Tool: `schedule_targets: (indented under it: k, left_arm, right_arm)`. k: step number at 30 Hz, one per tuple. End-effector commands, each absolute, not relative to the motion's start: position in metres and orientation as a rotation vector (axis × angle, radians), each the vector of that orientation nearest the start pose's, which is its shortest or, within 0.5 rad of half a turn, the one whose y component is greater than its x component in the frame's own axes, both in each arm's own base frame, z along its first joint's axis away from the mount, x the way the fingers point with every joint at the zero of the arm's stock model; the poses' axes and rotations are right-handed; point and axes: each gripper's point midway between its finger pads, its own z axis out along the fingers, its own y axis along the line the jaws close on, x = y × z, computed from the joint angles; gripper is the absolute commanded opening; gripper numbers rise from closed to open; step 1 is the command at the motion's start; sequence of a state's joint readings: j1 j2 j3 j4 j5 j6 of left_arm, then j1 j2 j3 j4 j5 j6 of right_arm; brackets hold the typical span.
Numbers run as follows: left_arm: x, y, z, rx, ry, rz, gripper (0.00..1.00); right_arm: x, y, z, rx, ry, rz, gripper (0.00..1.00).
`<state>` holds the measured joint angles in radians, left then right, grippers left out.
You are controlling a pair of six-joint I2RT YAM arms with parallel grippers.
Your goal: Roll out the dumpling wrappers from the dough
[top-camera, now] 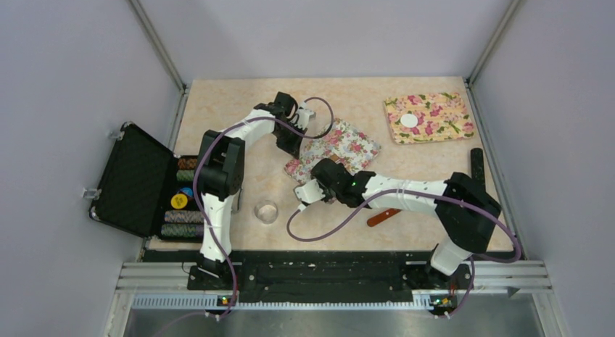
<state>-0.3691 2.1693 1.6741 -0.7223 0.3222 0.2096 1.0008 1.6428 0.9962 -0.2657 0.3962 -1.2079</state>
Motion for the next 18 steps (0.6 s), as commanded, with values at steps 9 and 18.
schedule_targets:
  k: [9, 18]
  left_arm:
    - [0.409, -0.203, 0.013, 0.897, 2.662, -0.413, 0.00]
    - [0.410, -0.203, 0.012, 0.894, 2.665, -0.411, 0.00]
  right_arm:
    - [0.205, 0.200, 0.054, -2.530, 1.322, -0.331, 0.00]
    - [0.241, 0.214, 0.116, -2.141, 1.386, -0.373, 0.00]
